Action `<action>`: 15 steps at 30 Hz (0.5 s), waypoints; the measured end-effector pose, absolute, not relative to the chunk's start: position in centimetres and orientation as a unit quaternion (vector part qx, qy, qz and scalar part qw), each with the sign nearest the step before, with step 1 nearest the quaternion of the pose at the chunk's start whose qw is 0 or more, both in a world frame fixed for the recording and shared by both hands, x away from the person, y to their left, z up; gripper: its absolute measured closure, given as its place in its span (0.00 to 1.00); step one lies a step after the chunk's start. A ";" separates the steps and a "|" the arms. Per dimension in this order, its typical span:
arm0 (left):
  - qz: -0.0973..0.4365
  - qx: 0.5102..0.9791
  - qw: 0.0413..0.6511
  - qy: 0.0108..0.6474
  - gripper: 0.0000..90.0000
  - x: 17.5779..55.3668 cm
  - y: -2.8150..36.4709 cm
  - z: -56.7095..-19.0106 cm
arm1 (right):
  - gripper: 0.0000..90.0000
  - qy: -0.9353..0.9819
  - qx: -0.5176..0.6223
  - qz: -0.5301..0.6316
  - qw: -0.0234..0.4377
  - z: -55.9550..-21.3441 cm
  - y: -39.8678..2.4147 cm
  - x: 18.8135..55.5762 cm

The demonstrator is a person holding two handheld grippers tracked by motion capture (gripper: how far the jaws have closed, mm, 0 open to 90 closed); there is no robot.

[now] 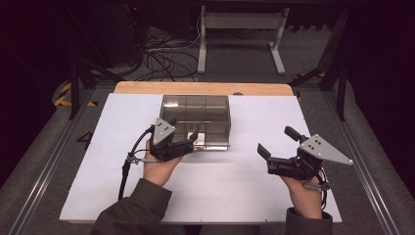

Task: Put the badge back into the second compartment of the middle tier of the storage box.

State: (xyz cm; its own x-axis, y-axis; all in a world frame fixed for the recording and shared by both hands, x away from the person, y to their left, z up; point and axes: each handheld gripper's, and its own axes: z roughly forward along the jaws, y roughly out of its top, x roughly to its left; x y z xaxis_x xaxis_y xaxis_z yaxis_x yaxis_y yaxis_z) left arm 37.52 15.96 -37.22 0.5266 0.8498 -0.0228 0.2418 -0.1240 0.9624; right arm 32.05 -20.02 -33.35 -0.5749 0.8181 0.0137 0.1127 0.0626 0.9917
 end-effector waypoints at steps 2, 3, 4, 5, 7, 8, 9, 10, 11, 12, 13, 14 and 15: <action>0.286 0.691 0.537 0.390 0.19 37.4 16.4 -36.9 | 0.01 0.664 0.350 0.588 0.300 -33.4 -19.9 32.1; 0.284 0.689 0.540 0.391 0.19 37.4 16.4 -36.8 | 0.00 0.665 0.350 0.587 0.301 -33.4 -19.9 32.1; 0.283 0.689 0.542 0.389 0.19 37.3 16.6 -36.7 | 0.01 0.665 0.350 0.587 0.302 -33.4 -19.9 32.1; 0.284 0.689 0.543 0.386 0.18 37.2 16.8 -36.5 | 0.01 0.664 0.349 0.587 0.302 -33.4 -19.9 32.1; 0.287 0.691 0.544 0.380 0.17 37.1 17.0 -36.3 | 0.01 0.664 0.350 0.588 0.303 -33.4 -19.8 32.1; 0.288 0.693 0.544 0.376 0.17 37.0 17.1 -36.2 | 0.01 0.663 0.350 0.587 0.304 -33.5 -19.8 32.1; 0.291 0.695 0.543 0.371 0.17 36.9 17.2 -36.1 | 0.01 0.663 0.350 0.588 0.304 -33.5 -19.8 32.1; 0.291 0.696 0.543 0.369 0.17 36.8 17.3 -36.0 | 0.01 0.663 0.350 0.587 0.304 -33.5 -19.7 32.1; 0.296 0.698 0.541 0.365 0.17 36.7 17.4 -35.8 | 0.01 0.664 0.350 0.586 0.305 -33.5 -19.7 32.1; 0.298 0.698 0.540 0.364 0.17 36.6 17.5 -35.8 | 0.01 0.665 0.350 0.585 0.305 -33.5 -19.7 32.1; 0.297 0.698 0.541 0.362 0.16 36.5 17.7 -35.7 | 0.01 0.666 0.350 0.584 0.305 -33.5 -19.7 32.2; 0.299 0.699 0.540 0.362 0.16 36.5 17.8 -35.6 | 0.01 0.666 0.351 0.584 0.304 -33.6 -19.7 32.2; 0.301 0.699 0.539 0.360 0.16 36.4 17.9 -35.6 | 0.01 0.666 0.351 0.584 0.304 -33.6 -19.7 32.2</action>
